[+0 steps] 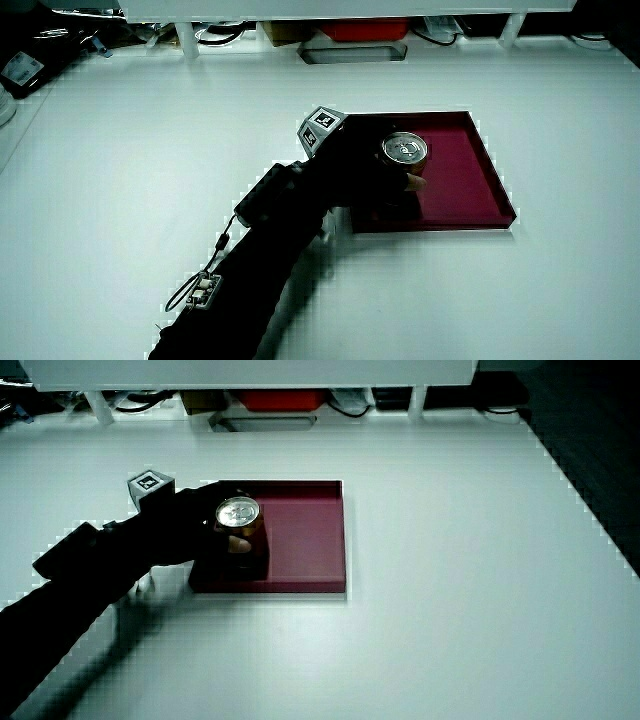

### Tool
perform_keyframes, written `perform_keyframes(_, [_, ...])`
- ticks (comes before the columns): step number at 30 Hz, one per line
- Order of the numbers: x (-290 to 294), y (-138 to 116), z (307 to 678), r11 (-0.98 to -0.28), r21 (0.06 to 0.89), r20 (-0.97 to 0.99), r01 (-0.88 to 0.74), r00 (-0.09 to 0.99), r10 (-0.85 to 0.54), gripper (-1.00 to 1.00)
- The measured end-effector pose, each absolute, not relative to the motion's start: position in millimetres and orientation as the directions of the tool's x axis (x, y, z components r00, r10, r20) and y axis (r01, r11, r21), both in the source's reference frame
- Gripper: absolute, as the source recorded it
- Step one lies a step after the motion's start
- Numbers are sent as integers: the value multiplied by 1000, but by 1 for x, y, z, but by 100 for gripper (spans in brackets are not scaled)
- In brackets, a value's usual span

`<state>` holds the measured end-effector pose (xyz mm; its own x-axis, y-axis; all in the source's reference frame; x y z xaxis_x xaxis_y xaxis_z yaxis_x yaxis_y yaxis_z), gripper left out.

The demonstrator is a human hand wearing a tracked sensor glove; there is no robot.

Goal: Pick red bull from plate

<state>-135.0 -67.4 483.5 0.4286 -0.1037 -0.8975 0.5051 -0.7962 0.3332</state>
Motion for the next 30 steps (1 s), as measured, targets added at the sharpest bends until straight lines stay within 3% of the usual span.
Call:
perform_keyframes(19, [-135,-63,480,-836,278,-893,473,449,-43,100])
perform_keyframes(22, [-138,-63,477,-843,270,-906,464,419,-60,100])
perform_keyframes(30, [-143,-58,441,-858,170,-911,485,409,51,100])
